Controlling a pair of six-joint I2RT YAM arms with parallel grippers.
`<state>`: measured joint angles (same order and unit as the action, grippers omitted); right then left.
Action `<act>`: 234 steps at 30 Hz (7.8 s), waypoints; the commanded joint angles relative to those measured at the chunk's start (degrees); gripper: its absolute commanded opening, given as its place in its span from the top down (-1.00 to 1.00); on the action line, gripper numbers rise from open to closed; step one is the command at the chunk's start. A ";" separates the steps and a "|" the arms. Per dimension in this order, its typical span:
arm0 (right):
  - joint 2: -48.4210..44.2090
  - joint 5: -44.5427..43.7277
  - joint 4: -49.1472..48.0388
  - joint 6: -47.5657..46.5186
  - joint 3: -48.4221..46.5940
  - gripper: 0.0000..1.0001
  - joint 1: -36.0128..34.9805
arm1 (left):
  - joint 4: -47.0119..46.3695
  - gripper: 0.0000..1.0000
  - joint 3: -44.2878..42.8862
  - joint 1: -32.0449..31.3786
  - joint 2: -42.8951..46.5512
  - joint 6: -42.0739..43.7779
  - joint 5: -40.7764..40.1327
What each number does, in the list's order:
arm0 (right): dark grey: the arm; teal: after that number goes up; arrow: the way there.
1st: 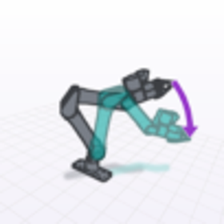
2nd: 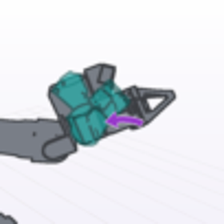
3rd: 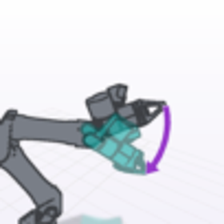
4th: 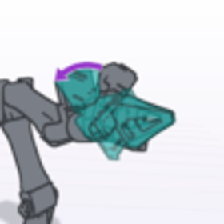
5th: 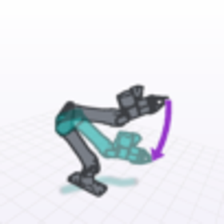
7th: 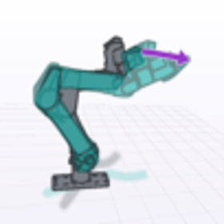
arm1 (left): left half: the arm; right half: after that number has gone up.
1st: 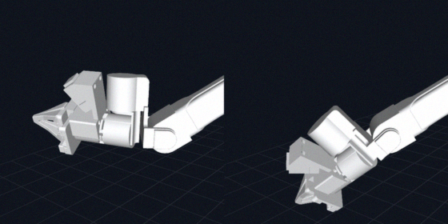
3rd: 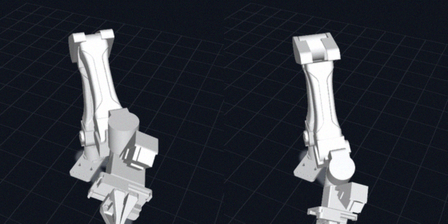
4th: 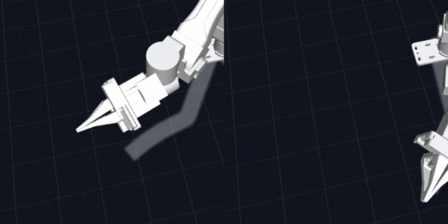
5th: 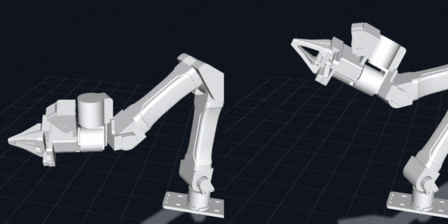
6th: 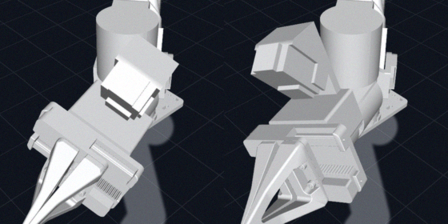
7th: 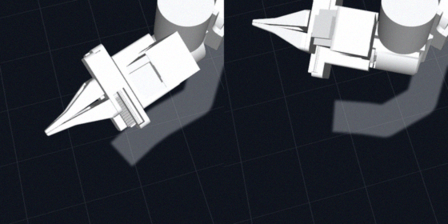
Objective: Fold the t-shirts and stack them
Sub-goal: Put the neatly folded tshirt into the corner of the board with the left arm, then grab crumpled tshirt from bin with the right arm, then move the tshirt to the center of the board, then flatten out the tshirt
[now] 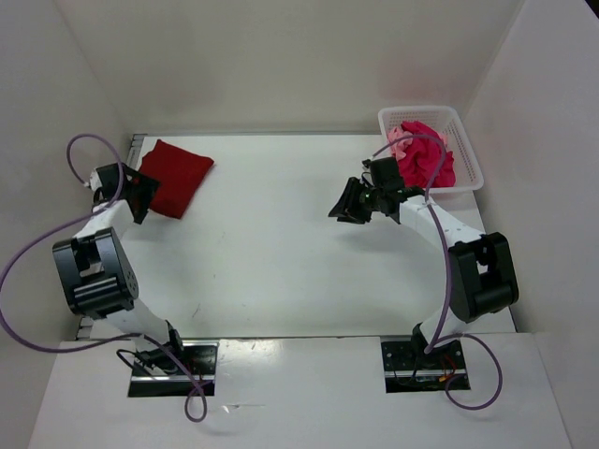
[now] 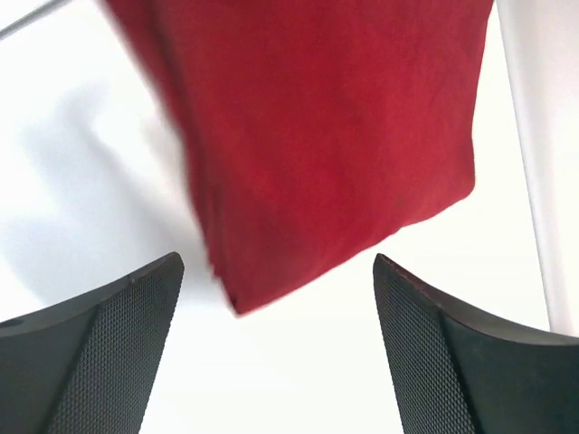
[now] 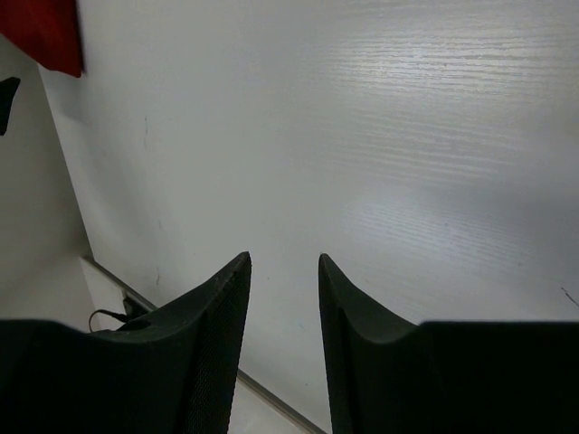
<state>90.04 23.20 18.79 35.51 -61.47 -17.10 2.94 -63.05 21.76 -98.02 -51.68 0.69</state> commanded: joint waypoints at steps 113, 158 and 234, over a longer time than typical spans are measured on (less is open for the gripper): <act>-16.04 -13.26 -3.58 15.64 22.77 0.42 -9.97 | 4.97 -0.51 17.08 -20.26 14.98 4.57 12.85; -6.35 11.40 0.81 7.82 -35.55 1.00 9.37 | 17.44 0.99 -31.35 -22.11 19.15 9.84 1.88; -20.52 -5.27 -2.09 5.45 12.61 0.70 -4.78 | 13.06 0.06 29.56 -4.97 21.40 -3.16 1.24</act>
<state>71.33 18.57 18.37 41.06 -49.15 -21.23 17.96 -33.71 16.58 -73.80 -54.35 2.81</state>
